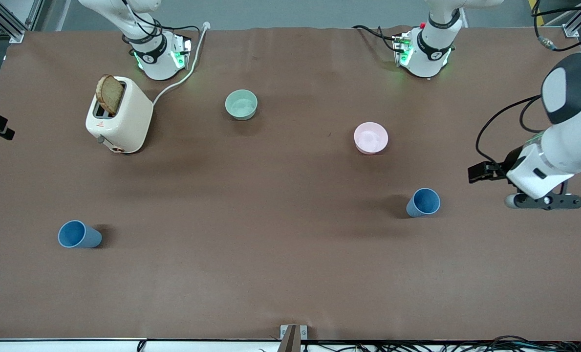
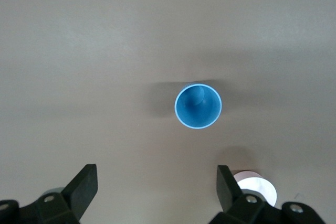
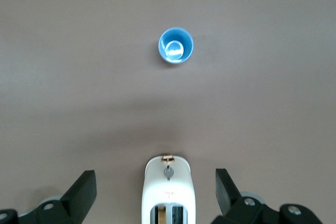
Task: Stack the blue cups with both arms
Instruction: 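Grasp the blue cup with the left gripper while the right gripper grasps the other cup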
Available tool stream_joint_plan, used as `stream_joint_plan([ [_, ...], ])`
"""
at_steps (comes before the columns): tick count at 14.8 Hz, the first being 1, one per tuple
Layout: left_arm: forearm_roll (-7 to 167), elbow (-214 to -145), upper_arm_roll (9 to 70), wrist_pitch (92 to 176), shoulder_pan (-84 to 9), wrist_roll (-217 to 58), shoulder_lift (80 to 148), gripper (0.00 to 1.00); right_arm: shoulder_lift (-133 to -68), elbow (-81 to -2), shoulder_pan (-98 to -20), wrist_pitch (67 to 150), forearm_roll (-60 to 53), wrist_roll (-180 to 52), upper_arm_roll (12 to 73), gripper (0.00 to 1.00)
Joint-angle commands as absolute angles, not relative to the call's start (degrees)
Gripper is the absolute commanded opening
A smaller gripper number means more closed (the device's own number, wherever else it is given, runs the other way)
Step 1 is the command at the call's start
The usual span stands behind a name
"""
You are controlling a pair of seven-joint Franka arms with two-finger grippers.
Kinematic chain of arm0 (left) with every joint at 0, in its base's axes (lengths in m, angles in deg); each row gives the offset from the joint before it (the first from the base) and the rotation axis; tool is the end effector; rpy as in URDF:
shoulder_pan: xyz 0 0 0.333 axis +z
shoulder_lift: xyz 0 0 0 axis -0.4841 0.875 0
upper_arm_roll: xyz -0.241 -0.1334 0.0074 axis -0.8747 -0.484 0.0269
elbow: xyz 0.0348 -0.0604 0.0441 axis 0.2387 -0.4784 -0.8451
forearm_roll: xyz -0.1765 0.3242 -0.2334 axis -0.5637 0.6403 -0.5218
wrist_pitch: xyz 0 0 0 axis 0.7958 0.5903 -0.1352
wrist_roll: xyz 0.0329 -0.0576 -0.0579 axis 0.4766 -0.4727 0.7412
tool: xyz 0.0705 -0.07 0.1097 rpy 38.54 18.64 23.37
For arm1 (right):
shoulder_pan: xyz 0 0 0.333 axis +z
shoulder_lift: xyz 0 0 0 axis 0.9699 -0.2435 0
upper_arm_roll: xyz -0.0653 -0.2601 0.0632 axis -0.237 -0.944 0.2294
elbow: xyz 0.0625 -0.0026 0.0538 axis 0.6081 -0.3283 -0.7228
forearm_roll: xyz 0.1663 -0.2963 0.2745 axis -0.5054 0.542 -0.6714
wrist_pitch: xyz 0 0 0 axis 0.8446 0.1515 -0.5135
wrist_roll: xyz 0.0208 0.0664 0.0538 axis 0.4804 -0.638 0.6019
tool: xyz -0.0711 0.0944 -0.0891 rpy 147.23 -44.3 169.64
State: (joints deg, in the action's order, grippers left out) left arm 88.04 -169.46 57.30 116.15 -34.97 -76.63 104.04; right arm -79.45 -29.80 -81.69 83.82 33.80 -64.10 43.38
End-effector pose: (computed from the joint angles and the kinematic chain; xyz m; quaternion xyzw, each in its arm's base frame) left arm 0.6589 -0.0756 0.3912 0.9986 -0.0248 -0.0464 0.0030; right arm 0.6048 -0.1107 0.5453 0.9988 -0.0473 0.0109 0.0071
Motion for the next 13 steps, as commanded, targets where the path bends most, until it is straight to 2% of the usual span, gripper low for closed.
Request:
stream_joint_plan([
  [1, 88.75, -171.58, 55.87, 119.12, -35.02, -75.56, 106.28, 1.0, -83.13, -28.25, -82.32, 87.43, 34.26, -64.02, 43.82, 1.0],
  [3, 88.75, -171.76, 55.78, 120.44, -35.02, -75.65, 109.45, 1.0, -87.09, -27.73, -83.9, 88.67, 34.26, -63.06, 43.82, 1.0],
  [6, 88.75, -172.81, 55.69, 122.98, -34.93, -75.65, 112.27, 1.0, -93.5, -27.37, -85.92, 95.51, 34.0, -60.52, 43.91, 1.0],
  [10, 88.75, -179.66, 55.78, 133.69, -34.76, -76.26, 112.89, 1.0, -101.07, -27.2, -87.51, 102.2, 33.03, -55.76, 44.09, 0.94],
  [13, 88.75, -180.55, 55.78, 137.05, -34.84, -76.53, 114.73, 1.0, -107.13, -27.2, -87.95, 110.8, 32.68, -55.94, 44.09, 0.94],
])
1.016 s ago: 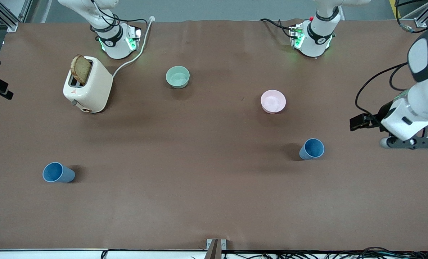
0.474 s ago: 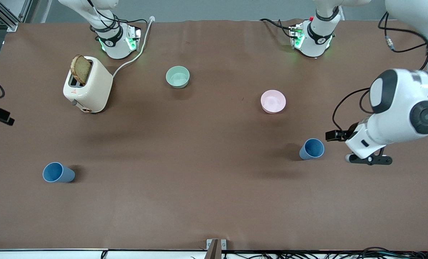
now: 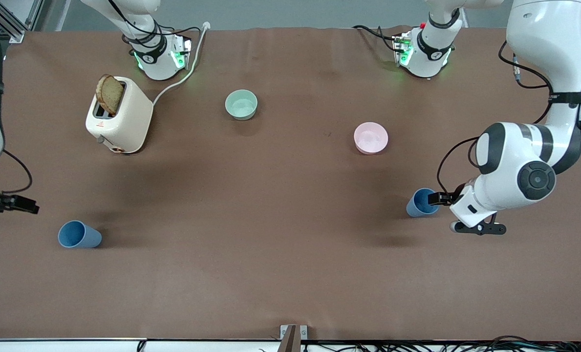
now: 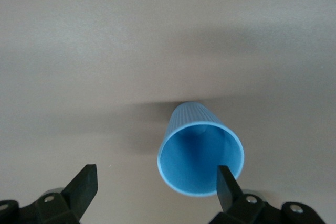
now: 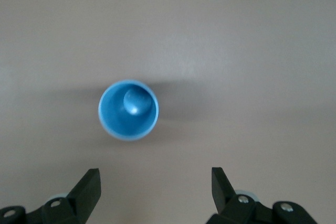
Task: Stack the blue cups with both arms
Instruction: 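Grasp the blue cup with the left gripper while the right gripper grasps the other cup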
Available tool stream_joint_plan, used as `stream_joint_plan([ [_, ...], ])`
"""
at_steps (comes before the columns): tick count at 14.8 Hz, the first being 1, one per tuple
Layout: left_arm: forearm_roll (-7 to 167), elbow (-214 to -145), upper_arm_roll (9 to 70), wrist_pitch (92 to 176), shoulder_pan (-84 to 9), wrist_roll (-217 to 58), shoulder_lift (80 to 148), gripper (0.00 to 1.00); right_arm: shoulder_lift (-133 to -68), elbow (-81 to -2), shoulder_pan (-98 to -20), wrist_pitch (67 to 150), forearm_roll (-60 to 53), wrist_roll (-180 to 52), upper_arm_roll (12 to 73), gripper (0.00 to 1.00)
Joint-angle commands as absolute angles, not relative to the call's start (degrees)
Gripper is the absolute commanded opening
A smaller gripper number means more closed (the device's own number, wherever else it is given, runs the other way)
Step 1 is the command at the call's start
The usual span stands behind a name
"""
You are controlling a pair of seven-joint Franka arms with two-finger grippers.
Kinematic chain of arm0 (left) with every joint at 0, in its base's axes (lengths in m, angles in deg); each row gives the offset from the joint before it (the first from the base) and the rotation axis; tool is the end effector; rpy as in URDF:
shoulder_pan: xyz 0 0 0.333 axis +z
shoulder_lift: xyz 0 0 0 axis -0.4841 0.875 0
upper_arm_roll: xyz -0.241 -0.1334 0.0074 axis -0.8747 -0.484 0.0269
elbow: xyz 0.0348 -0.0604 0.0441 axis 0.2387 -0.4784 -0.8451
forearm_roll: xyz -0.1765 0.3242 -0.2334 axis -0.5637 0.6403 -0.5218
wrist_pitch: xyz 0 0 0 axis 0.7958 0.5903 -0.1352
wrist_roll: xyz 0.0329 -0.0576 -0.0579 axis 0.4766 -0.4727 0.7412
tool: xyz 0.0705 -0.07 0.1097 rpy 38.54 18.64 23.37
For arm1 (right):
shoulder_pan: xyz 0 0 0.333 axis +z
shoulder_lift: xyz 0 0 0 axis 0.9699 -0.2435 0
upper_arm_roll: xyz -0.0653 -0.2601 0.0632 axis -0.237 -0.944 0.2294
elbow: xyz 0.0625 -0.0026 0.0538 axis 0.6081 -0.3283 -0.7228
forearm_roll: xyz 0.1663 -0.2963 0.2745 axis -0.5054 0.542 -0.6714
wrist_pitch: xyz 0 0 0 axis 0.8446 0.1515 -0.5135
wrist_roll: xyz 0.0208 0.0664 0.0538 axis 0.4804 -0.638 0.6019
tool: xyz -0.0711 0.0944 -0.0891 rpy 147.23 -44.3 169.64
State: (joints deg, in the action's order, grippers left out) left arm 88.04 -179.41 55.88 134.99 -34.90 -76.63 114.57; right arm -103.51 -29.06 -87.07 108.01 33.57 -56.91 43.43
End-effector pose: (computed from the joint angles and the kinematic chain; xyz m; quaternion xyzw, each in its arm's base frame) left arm 0.6565 -0.0904 0.2066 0.9976 -0.0334 -0.0611 0.0064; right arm 0.6934 -0.1896 0.3085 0.9993 -0.0259 0.0148 0.0235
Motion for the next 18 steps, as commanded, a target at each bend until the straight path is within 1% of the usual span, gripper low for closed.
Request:
stream_joint_plan([
  [1, 88.75, -180.55, 55.69, 137.49, -34.76, -76.53, 115.78, 1.0, -108.89, -27.2, -87.86, 112.39, 32.42, -56.11, 44.17, 0.91],
  [4, 88.75, -180.55, 55.69, 137.58, -34.4, -76.27, 117.46, 1.0, -111.79, -27.37, -88.3, 114.86, 28.38, -55.59, 44.17, 0.87],
  [6, 88.75, -180.29, 55.69, 137.67, -34.58, -76.27, 118.33, 0.94, -113.12, -27.37, -89.09, 116.0, 27.49, -55.32, 44.26, 0.84],
  [7, 88.75, -180.29, 55.69, 137.93, -34.58, -76.27, 118.69, 0.88, -113.47, -27.37, -89.01, 116.88, 27.4, -55.32, 44.26, 0.82],
  [8, 88.75, -180.29, 55.69, 137.94, -34.49, -76.27, 118.69, 0.75, -114.34, -27.37, -89.27, 118.02, 27.32, -55.23, 44.26, 0.79],
  [11, 88.75, -180.02, 55.69, 137.94, -34.58, -76.27, 118.95, 0.22, -116.46, -27.46, -89.27, 120.75, 25.48, -55.32, 44.26, 0.69],
  [12, 88.75, -179.85, 55.69, 137.94, -34.58, -76.27, 118.95, 0.09, -117.07, -27.46, -89.27, 120.84, 23.99, -55.23, 44.26, 0.65],
  [13, 88.67, -179.93, 55.69, 137.94, -34.41, -76.09, 118.95, 0.01, -117.51, -27.46, -89.27, 120.84, 23.11, -55.23, 44.17, 0.61],
  [14, 88.75, -179.93, 55.69, 137.94, -34.32, -75.57, 118.95, 0.01, -117.6, -27.64, -89.27, 120.93, 23.01, -55.23, 44.26, 0.57],
  [15, 88.75, -179.85, 55.69, 137.94, -34.32, -75.39, 118.95, 0.01, -117.87, -27.73, -89.27, 120.93, 22.92, -55.23, 44.26, 0.49],
  [17, 88.76, -179.41, 55.69, 137.94, -34.58, -74.25, 118.87, 0.01, -118.31, -27.73, -89.27, 120.85, 22.31, -55.67, 44.26, 0.23],
  [18, 88.84, -179.06, 55.69, 137.94, -34.49, -74.16, 118.78, 0.01, -118.31, -27.73, -89.27, 120.84, 21.44, -55.76, 44.26, 0.14],
])
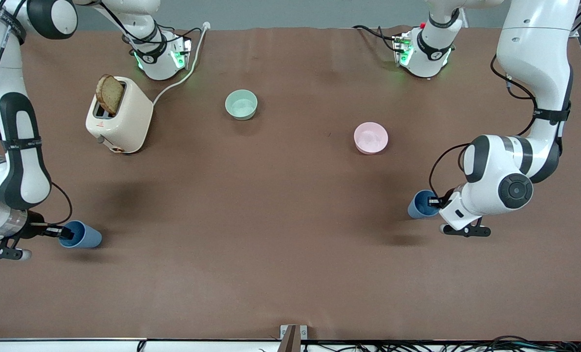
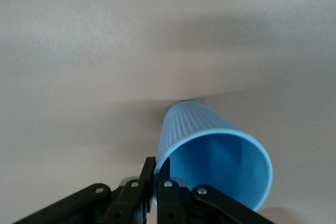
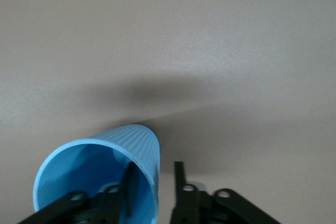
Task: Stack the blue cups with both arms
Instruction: 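Carry the blue cup with the left gripper toward the table middle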
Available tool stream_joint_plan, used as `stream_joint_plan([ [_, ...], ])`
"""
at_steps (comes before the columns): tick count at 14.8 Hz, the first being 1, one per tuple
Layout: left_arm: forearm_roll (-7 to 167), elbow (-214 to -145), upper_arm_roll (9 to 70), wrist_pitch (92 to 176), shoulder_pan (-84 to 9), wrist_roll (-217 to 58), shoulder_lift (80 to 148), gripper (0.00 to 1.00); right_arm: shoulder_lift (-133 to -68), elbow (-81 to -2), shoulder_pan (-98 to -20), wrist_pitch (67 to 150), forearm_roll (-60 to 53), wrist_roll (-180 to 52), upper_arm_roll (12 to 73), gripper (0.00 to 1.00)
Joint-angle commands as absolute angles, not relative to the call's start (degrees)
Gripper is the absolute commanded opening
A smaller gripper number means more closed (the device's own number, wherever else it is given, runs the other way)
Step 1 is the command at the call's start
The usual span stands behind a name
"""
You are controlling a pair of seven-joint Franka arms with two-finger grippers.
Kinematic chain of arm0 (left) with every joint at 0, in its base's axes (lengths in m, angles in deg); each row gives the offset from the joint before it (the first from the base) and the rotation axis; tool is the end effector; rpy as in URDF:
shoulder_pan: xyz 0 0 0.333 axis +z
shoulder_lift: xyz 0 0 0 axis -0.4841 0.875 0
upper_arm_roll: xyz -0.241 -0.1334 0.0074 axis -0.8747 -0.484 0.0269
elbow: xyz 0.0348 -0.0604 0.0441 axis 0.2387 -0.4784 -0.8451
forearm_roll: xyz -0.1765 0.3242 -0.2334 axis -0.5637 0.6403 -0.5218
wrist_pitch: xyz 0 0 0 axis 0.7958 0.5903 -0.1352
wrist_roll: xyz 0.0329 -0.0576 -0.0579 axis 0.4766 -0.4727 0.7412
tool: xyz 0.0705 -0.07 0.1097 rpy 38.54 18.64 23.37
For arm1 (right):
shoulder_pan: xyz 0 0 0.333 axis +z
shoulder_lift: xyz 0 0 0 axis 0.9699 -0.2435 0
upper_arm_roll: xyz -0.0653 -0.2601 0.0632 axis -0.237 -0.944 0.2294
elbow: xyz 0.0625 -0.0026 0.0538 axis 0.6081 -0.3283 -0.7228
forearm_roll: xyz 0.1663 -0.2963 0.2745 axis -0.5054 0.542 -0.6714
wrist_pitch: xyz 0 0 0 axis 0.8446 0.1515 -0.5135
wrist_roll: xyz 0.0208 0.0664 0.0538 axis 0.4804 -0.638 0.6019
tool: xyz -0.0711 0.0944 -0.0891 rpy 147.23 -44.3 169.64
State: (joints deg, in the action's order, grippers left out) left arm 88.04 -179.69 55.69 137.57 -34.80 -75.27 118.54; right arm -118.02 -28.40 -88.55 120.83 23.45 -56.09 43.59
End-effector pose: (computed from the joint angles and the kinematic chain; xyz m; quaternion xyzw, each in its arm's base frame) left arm 0.6515 -0.0910 0.1617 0.9961 -0.0452 -0.0756 0.0075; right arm 0.7016 -0.1983 0.1514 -0.9959 0.0780 -0.0229 0.0395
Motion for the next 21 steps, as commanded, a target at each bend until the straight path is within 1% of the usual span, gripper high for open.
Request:
stream_joint_plan([
  [1, 88.84, -178.36, 55.69, 137.94, -34.84, -74.07, 118.69, 0.01, -118.22, -27.64, -89.18, 120.58, 20.47, -55.85, 44.26, 0.09],
  [4, 88.84, -173.36, 54.55, 137.94, -36.86, -74.16, 118.52, 0.01, -117.09, -27.73, -88.92, 120.06, 20.28, -55.67, 44.17, 0.05],
  [5, 88.84, -171.17, 54.2, 137.85, -37.82, -74.24, 118.52, 0.01, -115.86, -27.81, -88.74, 119.27, 20.37, -55.67, 44.17, 0.05],
  [6, 88.76, -169.23, 53.76, 137.85, -39.05, -73.81, 118.95, 0.01, -114.28, -27.73, -88.65, 116.74, 20.55, -55.41, 44.17, 0.05],
  [8, 88.67, -165.37, 51.75, 137.85, -41.95, -73.46, 120.88, 0.01, -110.24, -27.81, -88.22, 114.7, 21.25, -55.67, 43.91, 0.05],
  [10, 88.49, -162.1, 51.21, 137.85, -46.33, -73.45, 123.16, 0.01, -105.59, -28.69, -86.99, 113.04, 22.82, -55.85, 43.82, 0.05],
  [13, 88.49, -157.89, 51.47, 137.94, -55.3, -74.25, 126.85, 0.01, -97.33, -30.97, -86.63, 103.48, 24.59, -55.85, 43.91, 0.05],
  [15, 88.4, -156.38, 51.38, 137.94, -58.82, -74.25, 128.35, 0.01, -91.35, -33.86, -85.76, 99.42, 25.55, -55.85, 43.91, 0.05],
  [17, 88.23, -156.29, 51.38, 138.02, -61.2, -74.33, 129.15, 0.01, -85.81, -35.72, -85.23, 95.03, 27.57, -56.2, 44.08, 0.06],
  [19, 88.23, -156.29, 51.21, 138.02, -62.7, -73.46, 130.11, 0.01, -81.59, -35.81, -84.17, 89.32, 28.71, -58.47, 44.17, 0.06],
  [21, 88.23, -156.29, 51.21, 138.28, -64.89, -73.89, 131.08, 0.01, -78.25, -35.9, -83.3, 86.14, 29.6, -59.01, 44.26, 0.05],
])
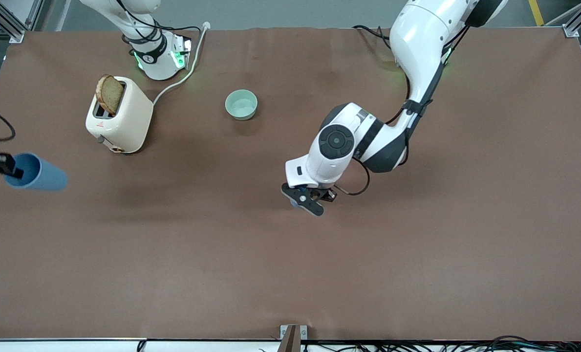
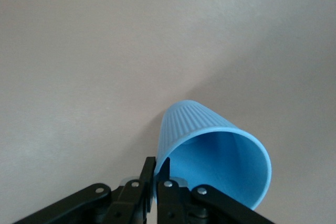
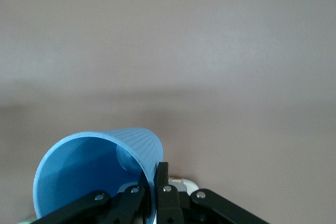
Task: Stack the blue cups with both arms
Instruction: 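Carry the blue cup with the left gripper toward the table middle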
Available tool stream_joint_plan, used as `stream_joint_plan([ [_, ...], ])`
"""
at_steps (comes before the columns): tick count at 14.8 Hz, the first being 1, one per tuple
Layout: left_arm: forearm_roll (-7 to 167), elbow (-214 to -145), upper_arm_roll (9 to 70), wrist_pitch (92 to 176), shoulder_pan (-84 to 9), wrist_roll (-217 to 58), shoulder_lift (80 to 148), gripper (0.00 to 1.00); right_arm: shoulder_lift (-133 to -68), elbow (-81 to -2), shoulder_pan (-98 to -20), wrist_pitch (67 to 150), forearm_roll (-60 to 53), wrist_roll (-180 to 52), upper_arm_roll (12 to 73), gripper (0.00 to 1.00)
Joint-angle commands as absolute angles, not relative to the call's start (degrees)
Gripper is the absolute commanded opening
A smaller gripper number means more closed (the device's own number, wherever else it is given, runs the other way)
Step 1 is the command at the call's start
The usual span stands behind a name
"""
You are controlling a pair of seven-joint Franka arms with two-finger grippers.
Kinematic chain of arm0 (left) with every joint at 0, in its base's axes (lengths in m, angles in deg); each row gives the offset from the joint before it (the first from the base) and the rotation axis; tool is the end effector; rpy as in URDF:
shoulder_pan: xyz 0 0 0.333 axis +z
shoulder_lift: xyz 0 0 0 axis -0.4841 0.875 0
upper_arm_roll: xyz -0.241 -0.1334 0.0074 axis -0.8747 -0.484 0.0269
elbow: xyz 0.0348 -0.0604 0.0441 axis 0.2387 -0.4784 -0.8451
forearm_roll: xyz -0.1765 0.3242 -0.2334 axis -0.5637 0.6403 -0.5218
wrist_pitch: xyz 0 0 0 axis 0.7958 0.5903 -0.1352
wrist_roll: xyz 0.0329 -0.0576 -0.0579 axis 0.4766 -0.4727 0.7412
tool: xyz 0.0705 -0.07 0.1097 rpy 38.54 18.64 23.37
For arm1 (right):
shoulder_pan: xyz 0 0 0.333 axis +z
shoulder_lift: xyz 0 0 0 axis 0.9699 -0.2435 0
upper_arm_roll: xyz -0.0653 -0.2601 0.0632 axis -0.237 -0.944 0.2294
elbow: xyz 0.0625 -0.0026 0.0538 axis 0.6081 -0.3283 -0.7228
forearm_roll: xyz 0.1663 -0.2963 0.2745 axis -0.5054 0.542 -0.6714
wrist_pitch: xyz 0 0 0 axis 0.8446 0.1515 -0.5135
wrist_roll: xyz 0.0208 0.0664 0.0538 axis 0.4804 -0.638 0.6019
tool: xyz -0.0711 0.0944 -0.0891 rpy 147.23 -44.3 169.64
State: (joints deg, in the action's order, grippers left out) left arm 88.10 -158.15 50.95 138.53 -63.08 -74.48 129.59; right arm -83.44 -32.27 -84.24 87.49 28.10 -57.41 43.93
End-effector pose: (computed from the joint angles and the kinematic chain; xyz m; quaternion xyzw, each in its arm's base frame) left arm 0.5775 -0.4851 0.2101 0.9457 -0.3210 0.0099 0.0502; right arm 0.6218 -0.1213 0.4855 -0.9990 0.0104 0.0035 0.0434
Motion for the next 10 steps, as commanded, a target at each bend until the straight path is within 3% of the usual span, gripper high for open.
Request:
stream_joint_plan([
  [1, 88.23, -156.29, 51.21, 139.68, -66.3, -73.81, 131.69, 0.01, -76.84, -35.99, -83.12, 84.65, 29.95, -59.1, 44.26, 0.05],
  [5, 88.58, -156.56, 51.56, 141.98, -70.96, -74.33, 133.28, 0.01, -74.27, -37.83, -81.2, 84.02, 32.76, -62.77, 44.88, 0.05],
  [7, 88.67, -156.82, 51.65, 141.89, -71.06, -74.25, 133.54, 0.09, -74.36, -37.4, -80.39, 84.46, 34.52, -64.81, 45.05, 0.05],
  [8, 88.58, -156.82, 51.65, 141.98, -70.97, -74.25, 133.81, 0.17, -74.45, -37.13, -80.3, 84.81, 34.52, -64.81, 45.05, 0.05],
  [10, 88.67, -156.82, 51.73, 142.07, -71.14, -74.33, 134.68, 0.62, -74.45, -36.34, -80.3, 84.98, 34.0, -64.9, 45.05, 0.05],
])
